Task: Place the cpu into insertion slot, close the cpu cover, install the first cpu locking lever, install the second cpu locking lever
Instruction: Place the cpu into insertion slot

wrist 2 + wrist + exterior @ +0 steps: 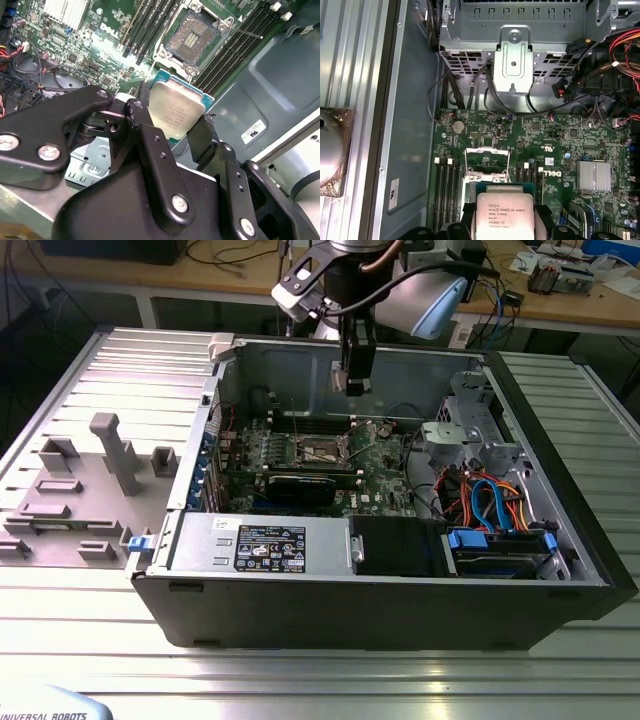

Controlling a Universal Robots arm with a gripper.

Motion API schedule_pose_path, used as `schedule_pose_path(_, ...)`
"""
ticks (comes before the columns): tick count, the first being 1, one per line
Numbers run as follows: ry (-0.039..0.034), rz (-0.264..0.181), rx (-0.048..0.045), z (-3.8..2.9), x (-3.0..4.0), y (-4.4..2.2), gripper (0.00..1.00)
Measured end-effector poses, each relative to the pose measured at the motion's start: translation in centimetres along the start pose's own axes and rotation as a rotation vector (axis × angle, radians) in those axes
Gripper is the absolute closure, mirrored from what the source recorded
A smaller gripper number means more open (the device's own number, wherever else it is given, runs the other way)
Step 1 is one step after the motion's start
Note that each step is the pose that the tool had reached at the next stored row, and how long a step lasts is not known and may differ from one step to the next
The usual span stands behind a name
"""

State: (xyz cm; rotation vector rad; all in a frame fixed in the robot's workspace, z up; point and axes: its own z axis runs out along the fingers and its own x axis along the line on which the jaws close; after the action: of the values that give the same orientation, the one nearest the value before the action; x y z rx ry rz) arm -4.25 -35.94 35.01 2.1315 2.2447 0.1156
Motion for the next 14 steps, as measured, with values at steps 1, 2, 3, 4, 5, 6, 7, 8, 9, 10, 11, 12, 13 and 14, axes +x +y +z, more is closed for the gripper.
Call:
schedule_pose_path(1, 0.0, 0.0, 0.0004, 0.02, 0.0, 0.0, 0.46)
schedule_pose_path(2, 0.0001, 0.0, 0.0009, 0.06, 0.0, -0.01, 0.46)
schedule_pose_path(3, 0.0001, 0.0, 0.0013, 0.09, 0.0, -0.01, 0.46)
schedule_pose_path(4, 0.0001, 0.0, 0.0019, 0.11, 0.0, -0.01, 0.46)
schedule_pose_path(5, 0.0, 0.0, 0.0023, 0.13, 0.0, -0.01, 0.46)
schedule_pose_path(6, 0.0001, 0.0, 0.0025, 0.14, 0.0, -0.01, 0.46)
schedule_pose_path(7, 0.0001, 0.0, 0.0026, 0.16, 0.0, -0.01, 0.46)
schedule_pose_path(8, 0.0003, 0.0, 0.0028, 0.2, 0.0, -0.02, 0.46)
schedule_pose_path(9, 0.0003, 0.0, 0.003, 0.25, -0.01, -0.02, 0.46)
schedule_pose_path(10, 0.0003, 0.0, 0.0034, 0.3, -0.01, -0.03, 0.46)
schedule_pose_path(11, 0.0002, 0.0, 0.0038, 0.33, -0.01, -0.03, 0.46)
schedule_pose_path(12, 0.0001, 0.0, 0.0045, 0.36, -0.01, -0.04, 0.46)
schedule_pose_path(13, 0.0001, 0.0, 0.0049, 0.37, -0.01, -0.03, 0.46)
schedule_pose_path(14, 0.0003, 0.0, 0.0057, 0.4, -0.01, -0.04, 0.46)
